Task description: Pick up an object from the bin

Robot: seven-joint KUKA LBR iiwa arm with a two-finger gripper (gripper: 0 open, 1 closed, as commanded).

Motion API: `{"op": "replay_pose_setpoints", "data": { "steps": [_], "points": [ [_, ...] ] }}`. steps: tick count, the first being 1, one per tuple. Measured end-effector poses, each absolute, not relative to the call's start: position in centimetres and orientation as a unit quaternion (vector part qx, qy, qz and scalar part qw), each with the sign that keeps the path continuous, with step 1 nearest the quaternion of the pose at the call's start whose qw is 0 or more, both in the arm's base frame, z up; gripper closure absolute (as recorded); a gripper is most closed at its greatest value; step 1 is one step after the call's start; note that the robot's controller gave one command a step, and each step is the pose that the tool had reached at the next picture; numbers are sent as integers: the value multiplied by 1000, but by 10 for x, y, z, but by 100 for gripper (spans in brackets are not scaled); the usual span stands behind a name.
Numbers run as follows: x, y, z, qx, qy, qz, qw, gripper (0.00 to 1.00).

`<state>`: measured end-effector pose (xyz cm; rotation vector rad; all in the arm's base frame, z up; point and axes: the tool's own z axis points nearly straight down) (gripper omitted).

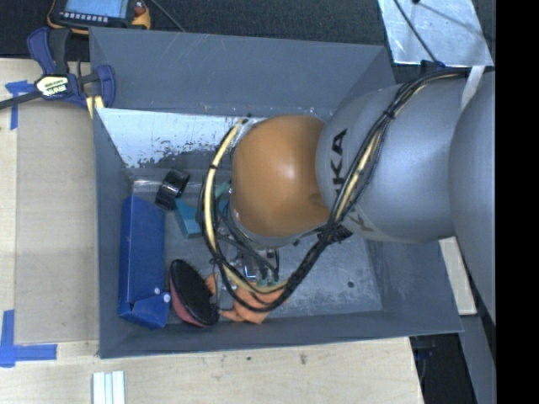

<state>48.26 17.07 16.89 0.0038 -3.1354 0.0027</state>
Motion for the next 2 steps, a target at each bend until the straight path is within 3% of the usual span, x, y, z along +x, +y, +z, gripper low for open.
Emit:
{"op": "replay_pose_setpoints", "data": {
  "steps": [2],
  "points": [
    [485, 170, 173, 1, -1000, 0, -1, 0]
  ]
}}
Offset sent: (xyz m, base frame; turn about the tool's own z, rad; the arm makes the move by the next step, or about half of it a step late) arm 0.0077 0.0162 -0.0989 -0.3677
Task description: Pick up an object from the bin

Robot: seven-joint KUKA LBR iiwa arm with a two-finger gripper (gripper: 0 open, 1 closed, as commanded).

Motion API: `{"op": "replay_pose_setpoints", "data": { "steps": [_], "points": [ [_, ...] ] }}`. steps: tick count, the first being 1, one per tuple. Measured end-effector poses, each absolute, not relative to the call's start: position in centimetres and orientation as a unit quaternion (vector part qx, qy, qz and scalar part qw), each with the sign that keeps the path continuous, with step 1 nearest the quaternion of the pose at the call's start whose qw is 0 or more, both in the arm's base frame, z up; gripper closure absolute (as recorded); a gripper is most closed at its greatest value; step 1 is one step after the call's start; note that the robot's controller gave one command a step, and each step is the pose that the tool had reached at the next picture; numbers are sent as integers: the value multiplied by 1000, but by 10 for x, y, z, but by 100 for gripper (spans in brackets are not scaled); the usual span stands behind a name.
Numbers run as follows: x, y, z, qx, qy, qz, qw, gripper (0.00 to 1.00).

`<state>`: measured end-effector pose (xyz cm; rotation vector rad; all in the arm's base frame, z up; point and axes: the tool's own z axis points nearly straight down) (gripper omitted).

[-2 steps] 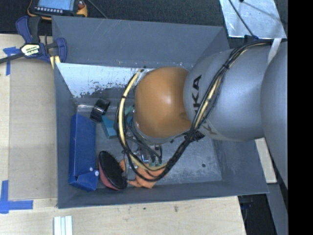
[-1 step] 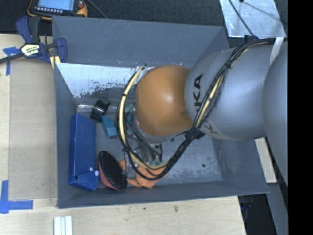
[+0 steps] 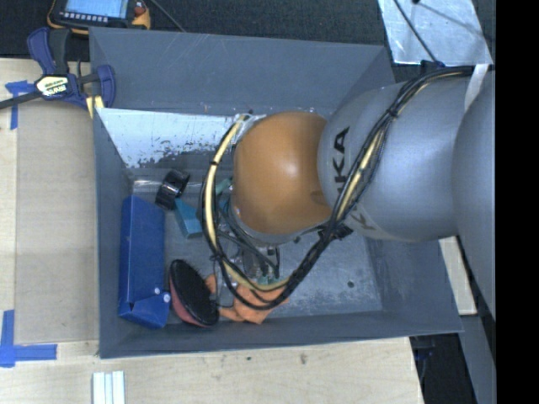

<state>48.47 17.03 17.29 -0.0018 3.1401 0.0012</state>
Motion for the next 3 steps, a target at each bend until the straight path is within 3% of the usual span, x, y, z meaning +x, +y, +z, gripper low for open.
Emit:
{"op": "replay_pose_setpoints", "data": {
  "steps": [1, 2, 3],
  "points": [
    [487, 160, 119, -106, 994, 1, 3, 0],
    [515, 166, 72, -208, 978, 0, 5, 100],
    [515, 166, 72, -208, 978, 0, 5, 100]
  ]
}}
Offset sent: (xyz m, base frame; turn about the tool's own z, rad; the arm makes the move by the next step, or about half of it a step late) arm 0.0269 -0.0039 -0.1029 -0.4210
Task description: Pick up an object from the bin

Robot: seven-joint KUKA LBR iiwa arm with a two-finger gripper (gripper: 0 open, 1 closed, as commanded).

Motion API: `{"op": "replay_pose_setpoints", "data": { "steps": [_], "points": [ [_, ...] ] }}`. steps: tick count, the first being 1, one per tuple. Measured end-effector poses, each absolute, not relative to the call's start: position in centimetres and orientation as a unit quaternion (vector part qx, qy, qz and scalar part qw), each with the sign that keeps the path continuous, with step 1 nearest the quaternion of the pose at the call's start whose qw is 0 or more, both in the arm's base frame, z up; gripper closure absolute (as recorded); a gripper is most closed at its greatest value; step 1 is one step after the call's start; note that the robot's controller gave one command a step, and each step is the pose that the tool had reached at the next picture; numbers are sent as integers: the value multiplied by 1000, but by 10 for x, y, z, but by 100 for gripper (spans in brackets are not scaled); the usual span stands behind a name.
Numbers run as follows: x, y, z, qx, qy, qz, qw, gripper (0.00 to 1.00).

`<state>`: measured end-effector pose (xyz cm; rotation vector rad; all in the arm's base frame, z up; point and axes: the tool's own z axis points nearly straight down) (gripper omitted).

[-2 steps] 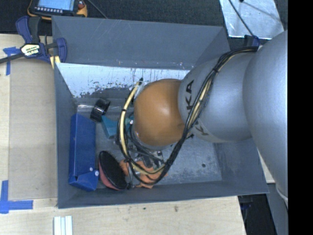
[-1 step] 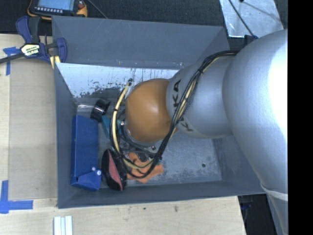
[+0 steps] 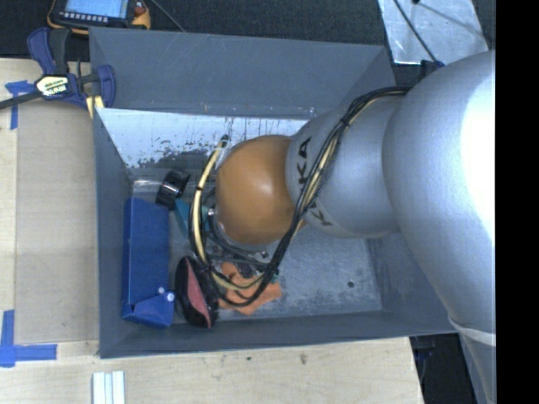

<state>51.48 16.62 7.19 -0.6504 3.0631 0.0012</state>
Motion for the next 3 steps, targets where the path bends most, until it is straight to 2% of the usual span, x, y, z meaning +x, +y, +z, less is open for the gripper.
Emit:
{"op": "replay_pose_setpoints", "data": {
  "steps": [1, 2, 3],
  "points": [
    [510, 170, 116, -208, 978, 0, -1, 100],
    [522, 158, 135, -212, 977, 1, 7, 100],
    [521, 151, 125, -212, 977, 1, 5, 100]
  ]
}}
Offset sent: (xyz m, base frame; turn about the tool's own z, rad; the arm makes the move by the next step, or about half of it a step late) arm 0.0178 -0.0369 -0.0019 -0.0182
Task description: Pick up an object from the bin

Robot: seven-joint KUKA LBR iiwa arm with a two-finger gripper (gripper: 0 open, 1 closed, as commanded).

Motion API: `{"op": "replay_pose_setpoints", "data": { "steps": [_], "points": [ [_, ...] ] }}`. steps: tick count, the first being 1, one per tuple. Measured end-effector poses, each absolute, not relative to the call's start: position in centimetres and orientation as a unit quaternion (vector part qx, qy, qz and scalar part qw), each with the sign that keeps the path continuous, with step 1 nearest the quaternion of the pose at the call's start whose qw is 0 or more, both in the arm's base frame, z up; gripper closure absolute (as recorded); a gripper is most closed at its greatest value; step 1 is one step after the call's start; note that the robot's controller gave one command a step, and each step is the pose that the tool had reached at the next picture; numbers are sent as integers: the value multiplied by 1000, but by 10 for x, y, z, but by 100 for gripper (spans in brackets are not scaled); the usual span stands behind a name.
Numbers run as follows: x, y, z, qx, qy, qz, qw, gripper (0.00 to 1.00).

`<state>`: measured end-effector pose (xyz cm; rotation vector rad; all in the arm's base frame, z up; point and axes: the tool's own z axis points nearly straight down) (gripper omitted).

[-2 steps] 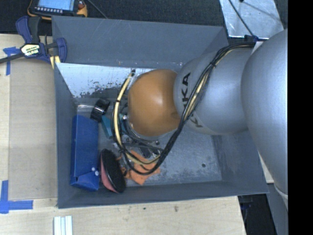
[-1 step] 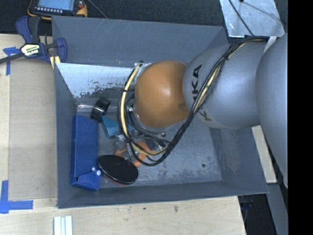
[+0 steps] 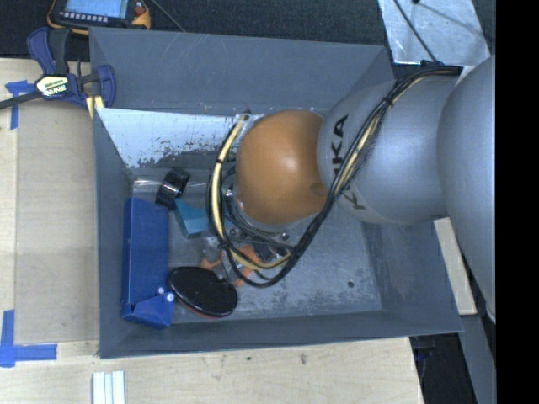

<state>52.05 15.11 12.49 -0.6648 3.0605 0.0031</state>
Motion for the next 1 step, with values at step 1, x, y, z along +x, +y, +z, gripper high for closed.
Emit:
{"op": "replay_pose_setpoints", "data": {
  "steps": [1],
  "points": [
    [515, 139, 125, -212, 977, 1, -1, 100]
  ]
}}
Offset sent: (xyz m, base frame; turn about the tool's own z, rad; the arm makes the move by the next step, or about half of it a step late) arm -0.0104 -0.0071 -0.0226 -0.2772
